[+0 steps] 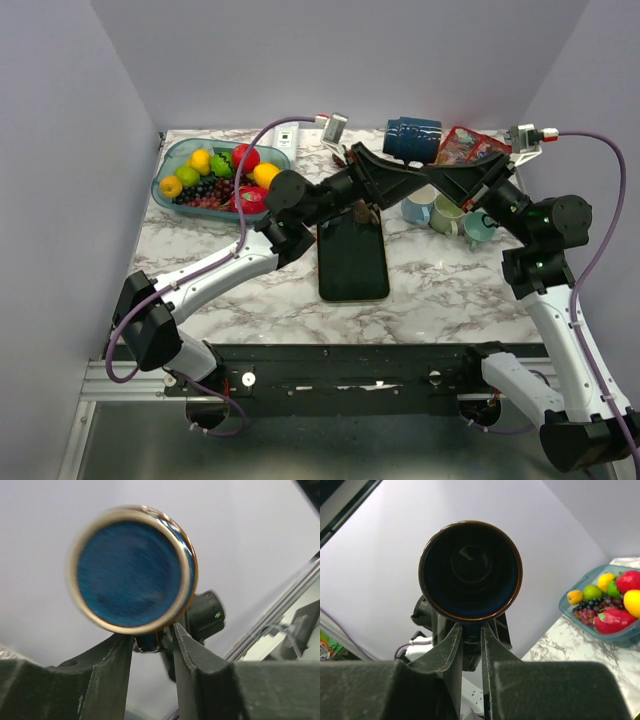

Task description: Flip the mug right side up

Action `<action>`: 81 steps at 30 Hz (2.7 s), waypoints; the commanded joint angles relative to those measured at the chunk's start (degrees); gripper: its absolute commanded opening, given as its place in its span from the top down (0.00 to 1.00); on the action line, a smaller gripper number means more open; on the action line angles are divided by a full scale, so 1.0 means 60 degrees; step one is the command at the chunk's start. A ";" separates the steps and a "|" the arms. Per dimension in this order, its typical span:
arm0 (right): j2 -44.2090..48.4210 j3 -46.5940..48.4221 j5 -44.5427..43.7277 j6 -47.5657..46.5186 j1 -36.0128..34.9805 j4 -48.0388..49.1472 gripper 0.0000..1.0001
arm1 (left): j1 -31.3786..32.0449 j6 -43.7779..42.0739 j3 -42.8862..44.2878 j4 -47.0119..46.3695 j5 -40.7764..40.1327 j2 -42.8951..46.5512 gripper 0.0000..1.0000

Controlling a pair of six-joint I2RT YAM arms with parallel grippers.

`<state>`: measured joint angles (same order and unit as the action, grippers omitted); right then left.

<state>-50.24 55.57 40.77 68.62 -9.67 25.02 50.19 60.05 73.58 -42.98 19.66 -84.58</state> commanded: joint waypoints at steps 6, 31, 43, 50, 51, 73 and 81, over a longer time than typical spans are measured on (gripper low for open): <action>0.0345 0.0407 -0.1141 -0.1461 -0.0131 -0.2410 0.99 | 0.0467 -0.0633 -0.0412 0.1202 0.0898 -0.0040 0.44; 0.0419 -0.1336 -0.2983 -0.2969 -0.0131 -0.6642 0.99 | 0.0101 -0.2303 -0.2068 0.4247 -0.0596 0.0225 0.41; -0.0095 -0.1204 -0.6751 -0.4918 -0.0131 -1.1025 0.83 | 0.0101 -0.3461 -0.1570 0.6006 -0.0802 -0.0845 0.28; -0.0122 -0.1542 -0.8142 -0.5255 -0.0131 -1.1230 0.39 | 0.0087 -0.3768 -0.1322 0.6285 -0.0713 -0.1299 0.13; -0.0167 -0.1615 -0.8230 -0.5255 -0.0146 -1.1244 0.37 | 0.0101 -0.3812 -0.1292 0.6270 -0.0699 -0.1459 0.11; 0.1092 -0.1147 -0.9403 -0.4567 -0.0117 -1.3294 0.28 | 0.0189 -0.3226 0.1900 0.3224 -0.0801 -0.6586 0.04; 0.1649 -0.0971 -0.9534 -0.4654 -0.0131 -1.4070 0.28 | 0.0277 -0.3153 0.3321 0.3384 -0.0977 -0.7875 0.16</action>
<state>-41.98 47.64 -13.93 40.49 -10.44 -54.85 51.22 41.06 89.69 -20.86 15.66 -128.81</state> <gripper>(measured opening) 0.722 0.879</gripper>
